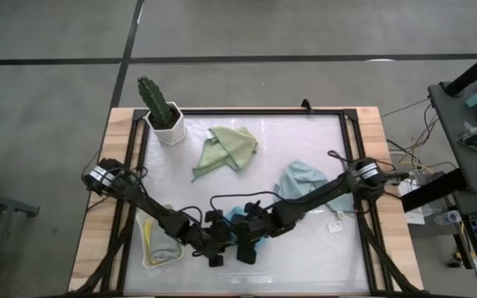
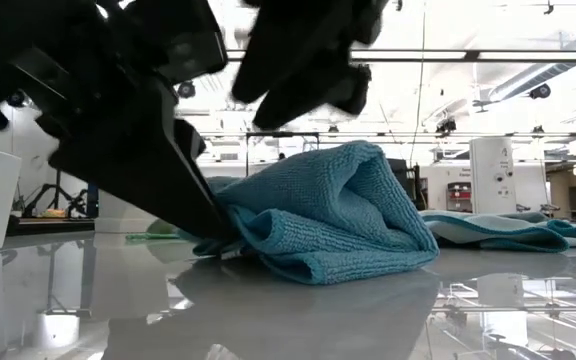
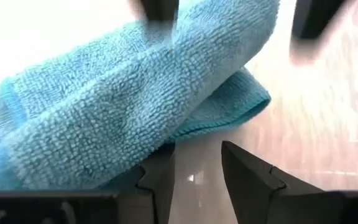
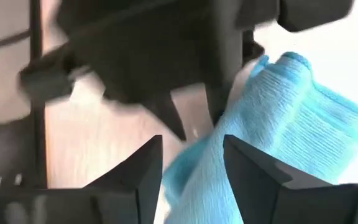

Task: Fold microfiber towels
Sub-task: Fold the blue microfiber towel

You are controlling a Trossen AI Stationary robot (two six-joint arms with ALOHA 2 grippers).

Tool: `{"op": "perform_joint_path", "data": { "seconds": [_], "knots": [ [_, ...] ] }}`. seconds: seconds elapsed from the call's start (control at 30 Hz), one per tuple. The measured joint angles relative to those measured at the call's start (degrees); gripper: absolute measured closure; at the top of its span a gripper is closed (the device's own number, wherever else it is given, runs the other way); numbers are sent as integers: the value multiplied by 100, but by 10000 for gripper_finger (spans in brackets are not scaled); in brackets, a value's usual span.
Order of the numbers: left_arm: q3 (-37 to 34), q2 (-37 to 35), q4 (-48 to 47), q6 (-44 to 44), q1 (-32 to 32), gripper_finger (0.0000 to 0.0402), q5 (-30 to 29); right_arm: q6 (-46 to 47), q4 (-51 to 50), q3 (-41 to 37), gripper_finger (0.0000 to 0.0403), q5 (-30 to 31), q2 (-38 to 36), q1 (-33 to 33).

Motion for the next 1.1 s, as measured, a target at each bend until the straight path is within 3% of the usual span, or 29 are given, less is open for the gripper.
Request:
{"op": "perform_joint_path", "data": {
  "seconds": [0.23, 0.4, 0.5, 0.73, 0.87, 1.1],
  "knots": [
    [2, -363, -404, 2, -107, 286, 134, -306, -1102, -142, 301, 1019, -480, 367],
    [4, -612, -437, 172, -149, 286, 149, -372, -960, -574, 364, 1356, -475, 580],
    [4, -721, -456, 368, -142, 286, -102, -411, -466, -937, 389, 1404, -360, 597],
    [-17, -788, -528, 771, -90, 286, -1225, -895, 1735, -1771, 394, 1220, -200, 601],
    [-95, -788, -557, 748, -38, 286, -1270, -1212, 2627, -2016, 394, 953, -198, 601],
    [-287, -788, -555, 438, -2, 286, -1270, -1529, 3057, -2057, 394, 878, -23, 575]
  ]
}}
